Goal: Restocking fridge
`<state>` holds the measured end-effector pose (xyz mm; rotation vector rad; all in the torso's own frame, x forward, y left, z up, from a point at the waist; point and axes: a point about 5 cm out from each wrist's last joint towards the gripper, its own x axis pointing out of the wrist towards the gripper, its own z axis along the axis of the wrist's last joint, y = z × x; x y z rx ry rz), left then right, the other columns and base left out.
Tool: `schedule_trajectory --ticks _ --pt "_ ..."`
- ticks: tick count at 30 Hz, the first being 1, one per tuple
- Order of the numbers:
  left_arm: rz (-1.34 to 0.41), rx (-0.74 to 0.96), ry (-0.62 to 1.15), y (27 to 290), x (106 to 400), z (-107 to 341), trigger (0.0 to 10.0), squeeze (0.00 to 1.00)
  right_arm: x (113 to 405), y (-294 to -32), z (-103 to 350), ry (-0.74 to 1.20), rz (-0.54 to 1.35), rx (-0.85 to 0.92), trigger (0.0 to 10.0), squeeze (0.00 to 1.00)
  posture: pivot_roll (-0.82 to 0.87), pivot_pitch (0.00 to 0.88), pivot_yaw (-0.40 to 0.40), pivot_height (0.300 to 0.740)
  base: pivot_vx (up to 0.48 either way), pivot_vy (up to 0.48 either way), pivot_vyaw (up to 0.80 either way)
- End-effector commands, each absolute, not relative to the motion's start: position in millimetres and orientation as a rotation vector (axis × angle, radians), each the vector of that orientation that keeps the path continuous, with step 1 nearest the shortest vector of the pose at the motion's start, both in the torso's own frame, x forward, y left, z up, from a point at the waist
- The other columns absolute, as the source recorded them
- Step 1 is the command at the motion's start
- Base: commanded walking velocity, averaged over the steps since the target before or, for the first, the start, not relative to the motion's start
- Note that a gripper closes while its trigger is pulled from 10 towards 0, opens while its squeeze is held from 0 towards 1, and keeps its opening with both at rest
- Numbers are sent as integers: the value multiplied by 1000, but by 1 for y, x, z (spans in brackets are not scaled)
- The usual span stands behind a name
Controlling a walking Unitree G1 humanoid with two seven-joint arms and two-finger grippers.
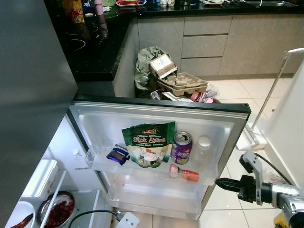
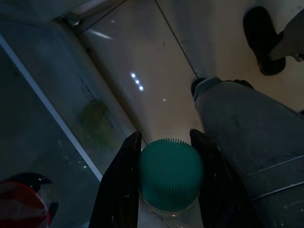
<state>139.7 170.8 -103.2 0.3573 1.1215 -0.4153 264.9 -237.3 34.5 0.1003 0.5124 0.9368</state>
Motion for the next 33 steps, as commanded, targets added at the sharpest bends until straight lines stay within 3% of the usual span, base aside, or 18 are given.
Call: schedule_trajectory --ticks 1,6,10,16,24,29,33 --pt "-419 352 1145 168 133 -106 10000 0 277 -215 41 431 973 120 10000 0 -49 0 -9 740 0 0 0" --pt "-420 351 1146 167 133 -106 10000 0 281 -198 41 421 1018 109 10000 0 -49 0 -10 740 0 0 0" --pt "-419 353 1145 167 133 -106 10000 0 291 -192 43 404 948 45 10000 0 -47 0 -8 740 0 0 0" --pt "-414 348 1139 169 136 -105 10000 0 311 -205 53 361 703 -105 10000 0 -42 0 -10 740 0 0 0" --pt "-418 340 1132 166 138 -104 10000 0 317 -217 56 355 572 -164 10000 0 -42 0 -12 740 0 0 0" --pt "-418 339 1132 165 138 -104 10000 0 315 -214 53 365 600 -156 10000 0 -40 0 -13 740 0 0 0" --pt "-417 336 1132 163 139 -104 10000 0 299 -213 30 507 646 -205 10000 0 -40 0 -15 740 0 0 0"
